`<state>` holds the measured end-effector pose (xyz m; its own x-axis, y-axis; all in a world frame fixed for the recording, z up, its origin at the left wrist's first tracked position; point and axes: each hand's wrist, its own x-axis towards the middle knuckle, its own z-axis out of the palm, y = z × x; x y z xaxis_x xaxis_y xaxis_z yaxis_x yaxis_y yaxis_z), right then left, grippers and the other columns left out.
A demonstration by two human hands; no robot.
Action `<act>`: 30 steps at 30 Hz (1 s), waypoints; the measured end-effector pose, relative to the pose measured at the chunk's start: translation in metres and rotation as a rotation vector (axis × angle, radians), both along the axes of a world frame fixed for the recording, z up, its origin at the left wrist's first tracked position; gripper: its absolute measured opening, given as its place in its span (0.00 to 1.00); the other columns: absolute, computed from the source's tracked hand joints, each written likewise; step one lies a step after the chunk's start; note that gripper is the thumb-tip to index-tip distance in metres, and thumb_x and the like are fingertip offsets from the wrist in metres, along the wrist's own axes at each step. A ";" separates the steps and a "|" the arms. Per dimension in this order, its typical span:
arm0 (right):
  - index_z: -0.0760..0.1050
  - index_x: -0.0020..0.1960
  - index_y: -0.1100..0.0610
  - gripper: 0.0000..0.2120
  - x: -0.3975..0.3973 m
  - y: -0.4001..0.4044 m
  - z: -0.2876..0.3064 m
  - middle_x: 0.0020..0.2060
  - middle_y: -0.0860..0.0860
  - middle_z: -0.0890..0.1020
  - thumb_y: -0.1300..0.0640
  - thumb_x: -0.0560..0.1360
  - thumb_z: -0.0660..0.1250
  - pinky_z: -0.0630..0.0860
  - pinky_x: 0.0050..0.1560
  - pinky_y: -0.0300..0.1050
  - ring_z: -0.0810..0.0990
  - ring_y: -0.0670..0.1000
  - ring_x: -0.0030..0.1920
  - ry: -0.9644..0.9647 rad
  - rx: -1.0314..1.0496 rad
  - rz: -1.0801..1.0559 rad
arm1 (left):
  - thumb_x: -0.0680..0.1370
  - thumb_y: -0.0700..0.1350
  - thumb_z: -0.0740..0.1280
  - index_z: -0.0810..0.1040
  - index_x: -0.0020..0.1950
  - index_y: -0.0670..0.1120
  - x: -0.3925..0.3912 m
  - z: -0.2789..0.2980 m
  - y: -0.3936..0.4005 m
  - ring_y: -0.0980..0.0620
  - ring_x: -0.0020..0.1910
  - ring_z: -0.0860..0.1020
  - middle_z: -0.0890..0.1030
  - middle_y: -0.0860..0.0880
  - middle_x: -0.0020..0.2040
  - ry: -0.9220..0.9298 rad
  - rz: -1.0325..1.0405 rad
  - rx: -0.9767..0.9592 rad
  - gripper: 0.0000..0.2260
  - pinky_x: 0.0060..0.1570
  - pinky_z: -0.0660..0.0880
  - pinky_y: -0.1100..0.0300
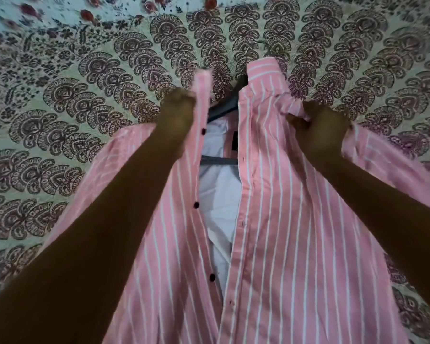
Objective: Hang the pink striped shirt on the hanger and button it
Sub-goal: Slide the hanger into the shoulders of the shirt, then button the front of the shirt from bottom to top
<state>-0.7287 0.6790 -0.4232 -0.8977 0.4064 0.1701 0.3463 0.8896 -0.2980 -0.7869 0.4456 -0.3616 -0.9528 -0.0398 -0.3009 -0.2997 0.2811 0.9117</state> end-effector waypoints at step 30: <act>0.74 0.44 0.54 0.15 0.097 -0.085 -0.006 0.34 0.52 0.79 0.45 0.70 0.56 0.75 0.33 0.47 0.80 0.57 0.36 -0.051 -0.280 0.471 | 0.71 0.41 0.70 0.80 0.37 0.38 0.085 -0.038 -0.006 0.49 0.32 0.81 0.82 0.44 0.32 -0.085 -0.774 -0.480 0.06 0.36 0.77 0.60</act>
<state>-0.6320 0.5943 -0.4292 -0.9977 -0.0183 0.0646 -0.0503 0.8408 -0.5389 -0.7016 0.4399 -0.3998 -0.7410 0.4622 -0.4871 0.0699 0.7745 0.6286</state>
